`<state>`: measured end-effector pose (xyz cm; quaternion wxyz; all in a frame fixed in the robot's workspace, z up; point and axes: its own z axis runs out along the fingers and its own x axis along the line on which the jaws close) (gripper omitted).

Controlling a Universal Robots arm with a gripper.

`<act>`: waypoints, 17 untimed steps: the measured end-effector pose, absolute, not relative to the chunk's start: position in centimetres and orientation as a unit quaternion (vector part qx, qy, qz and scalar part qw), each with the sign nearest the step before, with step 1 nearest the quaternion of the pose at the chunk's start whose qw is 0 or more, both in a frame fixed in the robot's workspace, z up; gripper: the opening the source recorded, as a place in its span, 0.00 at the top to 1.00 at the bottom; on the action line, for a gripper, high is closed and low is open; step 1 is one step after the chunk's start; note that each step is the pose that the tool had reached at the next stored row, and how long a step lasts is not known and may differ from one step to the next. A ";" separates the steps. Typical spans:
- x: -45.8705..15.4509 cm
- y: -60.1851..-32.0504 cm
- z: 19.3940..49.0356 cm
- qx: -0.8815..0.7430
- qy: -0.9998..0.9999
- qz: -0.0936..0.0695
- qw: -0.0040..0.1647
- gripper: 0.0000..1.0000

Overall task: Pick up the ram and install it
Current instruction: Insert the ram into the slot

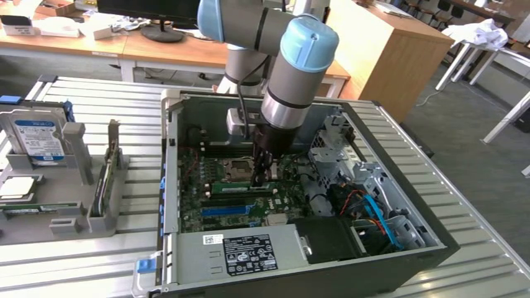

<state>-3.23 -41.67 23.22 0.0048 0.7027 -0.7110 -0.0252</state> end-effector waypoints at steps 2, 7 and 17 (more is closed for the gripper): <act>-3.2 -41.6 23.2 0.703 -0.711 -0.025 0.005 0.88; -3.2 -41.6 23.2 0.703 -0.711 -0.025 0.005 0.88; -3.2 -41.6 23.3 0.703 -0.711 -0.025 0.005 0.88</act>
